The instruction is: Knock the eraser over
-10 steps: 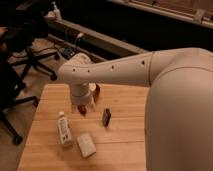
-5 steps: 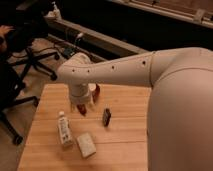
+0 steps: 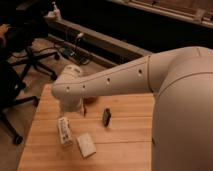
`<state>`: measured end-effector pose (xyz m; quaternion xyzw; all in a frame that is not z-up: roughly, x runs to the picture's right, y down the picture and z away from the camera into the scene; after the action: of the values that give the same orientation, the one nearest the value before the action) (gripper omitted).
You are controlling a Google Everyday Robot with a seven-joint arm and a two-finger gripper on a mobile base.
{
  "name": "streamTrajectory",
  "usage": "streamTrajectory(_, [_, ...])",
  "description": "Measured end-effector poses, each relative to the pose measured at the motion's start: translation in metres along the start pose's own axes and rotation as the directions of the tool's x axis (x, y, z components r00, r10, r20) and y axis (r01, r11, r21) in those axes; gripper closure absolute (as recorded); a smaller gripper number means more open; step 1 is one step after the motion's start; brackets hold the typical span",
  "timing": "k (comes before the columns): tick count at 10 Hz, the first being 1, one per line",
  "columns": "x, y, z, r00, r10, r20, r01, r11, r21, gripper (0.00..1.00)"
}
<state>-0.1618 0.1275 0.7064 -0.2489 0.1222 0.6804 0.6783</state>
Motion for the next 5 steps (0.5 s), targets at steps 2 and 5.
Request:
streamTrajectory(2, [0.015,-0.005,0.021,1.0,0.025,-0.011,-0.025,1.0,0.009,0.35])
streamTrajectory(5, [0.016,-0.008,0.024,0.999,0.052,-0.013,-0.051,0.999,0.014,0.37])
